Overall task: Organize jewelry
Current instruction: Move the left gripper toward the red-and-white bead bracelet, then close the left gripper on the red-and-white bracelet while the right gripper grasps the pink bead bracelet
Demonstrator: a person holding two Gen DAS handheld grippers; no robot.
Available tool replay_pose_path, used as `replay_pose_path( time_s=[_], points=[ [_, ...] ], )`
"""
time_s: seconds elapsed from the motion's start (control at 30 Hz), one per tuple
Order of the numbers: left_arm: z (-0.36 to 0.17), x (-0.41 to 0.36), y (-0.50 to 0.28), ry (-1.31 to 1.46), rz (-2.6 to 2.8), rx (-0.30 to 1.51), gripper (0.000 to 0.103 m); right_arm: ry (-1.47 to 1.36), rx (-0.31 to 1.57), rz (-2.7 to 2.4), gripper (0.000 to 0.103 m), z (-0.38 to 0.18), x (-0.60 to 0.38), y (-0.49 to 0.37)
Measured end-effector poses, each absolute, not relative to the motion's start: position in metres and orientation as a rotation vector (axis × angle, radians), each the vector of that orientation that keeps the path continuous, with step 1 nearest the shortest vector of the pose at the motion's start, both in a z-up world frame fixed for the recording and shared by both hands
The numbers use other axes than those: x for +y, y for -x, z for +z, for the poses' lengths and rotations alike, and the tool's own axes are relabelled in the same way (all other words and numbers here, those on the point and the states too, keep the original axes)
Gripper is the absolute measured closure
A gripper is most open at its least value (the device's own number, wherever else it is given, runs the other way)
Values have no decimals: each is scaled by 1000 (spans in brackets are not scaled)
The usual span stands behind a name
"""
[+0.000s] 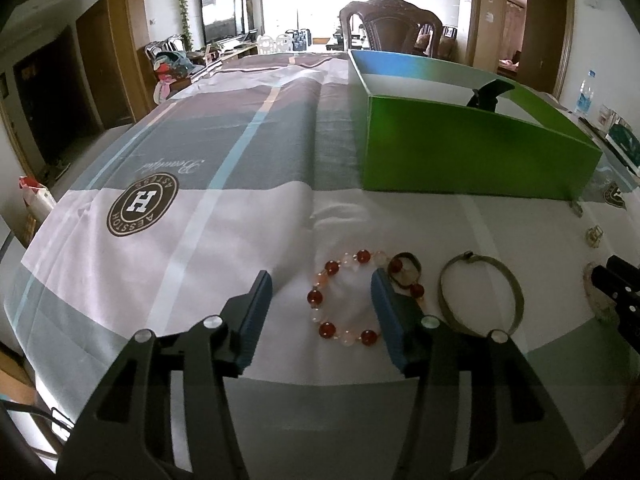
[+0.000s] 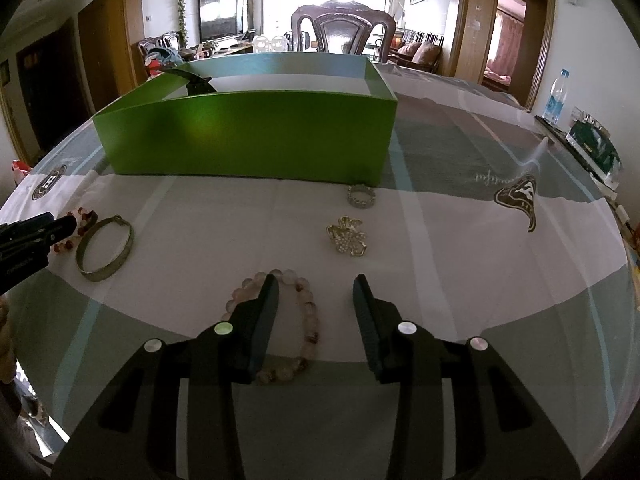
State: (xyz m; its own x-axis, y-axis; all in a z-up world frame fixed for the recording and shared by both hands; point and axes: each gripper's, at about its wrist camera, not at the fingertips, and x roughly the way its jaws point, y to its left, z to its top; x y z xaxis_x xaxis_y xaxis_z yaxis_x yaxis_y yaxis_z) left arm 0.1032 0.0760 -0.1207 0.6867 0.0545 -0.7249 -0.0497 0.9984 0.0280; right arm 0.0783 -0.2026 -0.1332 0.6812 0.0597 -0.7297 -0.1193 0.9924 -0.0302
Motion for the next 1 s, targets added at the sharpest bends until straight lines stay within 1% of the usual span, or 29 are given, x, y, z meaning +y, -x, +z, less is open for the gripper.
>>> replay_pose_path(
  time_s=[1.0],
  points=[
    [-122, 75, -108, -8, 51, 815, 48, 83, 813, 95, 63, -133, -201, -77]
  ],
)
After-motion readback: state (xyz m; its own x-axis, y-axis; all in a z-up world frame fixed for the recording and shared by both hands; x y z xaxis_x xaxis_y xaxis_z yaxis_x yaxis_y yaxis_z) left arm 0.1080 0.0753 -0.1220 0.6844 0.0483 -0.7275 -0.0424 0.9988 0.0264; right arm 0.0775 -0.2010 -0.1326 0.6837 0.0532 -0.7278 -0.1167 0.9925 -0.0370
